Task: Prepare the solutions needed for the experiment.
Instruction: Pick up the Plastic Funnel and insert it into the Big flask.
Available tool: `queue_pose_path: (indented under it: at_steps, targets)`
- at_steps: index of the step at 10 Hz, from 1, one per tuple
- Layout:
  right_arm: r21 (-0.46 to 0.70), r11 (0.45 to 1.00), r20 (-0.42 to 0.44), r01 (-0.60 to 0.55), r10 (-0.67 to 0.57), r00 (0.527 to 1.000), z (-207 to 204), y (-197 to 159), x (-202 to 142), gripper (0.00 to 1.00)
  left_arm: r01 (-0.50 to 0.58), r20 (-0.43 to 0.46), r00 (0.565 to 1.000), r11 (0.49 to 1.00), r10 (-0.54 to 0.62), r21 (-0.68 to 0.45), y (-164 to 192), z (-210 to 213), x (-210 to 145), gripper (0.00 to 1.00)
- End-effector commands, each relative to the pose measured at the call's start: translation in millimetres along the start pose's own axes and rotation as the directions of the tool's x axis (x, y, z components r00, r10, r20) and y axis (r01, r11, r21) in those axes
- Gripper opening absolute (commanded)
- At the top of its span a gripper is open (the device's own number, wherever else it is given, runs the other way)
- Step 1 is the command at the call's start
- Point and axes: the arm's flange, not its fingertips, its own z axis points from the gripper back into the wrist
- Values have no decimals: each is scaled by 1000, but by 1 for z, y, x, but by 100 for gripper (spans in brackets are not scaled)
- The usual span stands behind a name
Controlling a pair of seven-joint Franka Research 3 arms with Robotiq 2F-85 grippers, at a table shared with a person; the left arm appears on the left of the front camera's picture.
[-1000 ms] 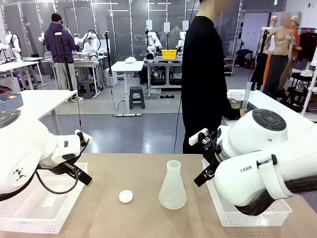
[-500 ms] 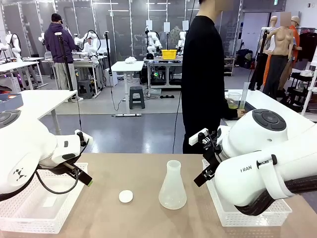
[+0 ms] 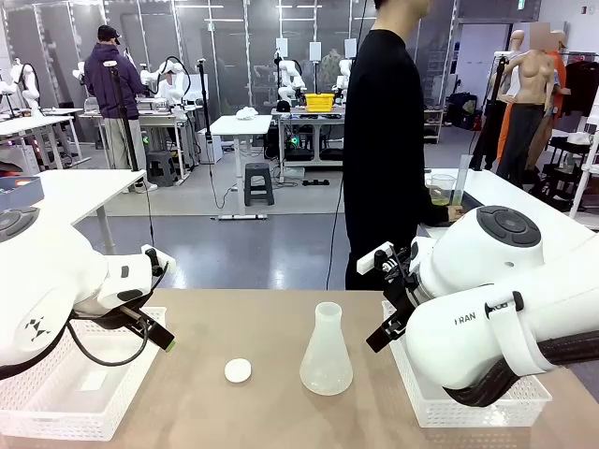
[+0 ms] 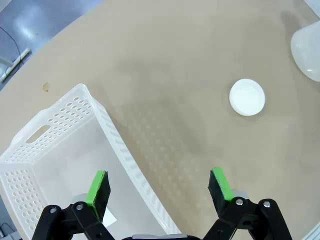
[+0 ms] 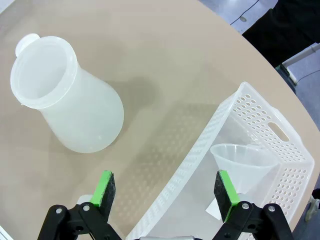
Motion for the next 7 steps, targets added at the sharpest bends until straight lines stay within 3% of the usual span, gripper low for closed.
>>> queue_pose_path:
  at_steps: [1,3,5,7]
  targets:
    - [0,1000,0,2,-2,1000,0,0,0,100,0,0,1000,1000,0,0,0,0,0,100]
    - [0,1000,0,0,0,1000,0,0,0,100,0,0,1000,1000,0,0,0,0,0,100]
    - [59,977,-1,206,-207,978,30,-10,3,100,-83,2,996,993,84,-79,-3,17,7,100]
    - [124,962,22,245,-249,968,54,-10,4,100,-132,-7,991,987,132,-88,-10,36,7,100]
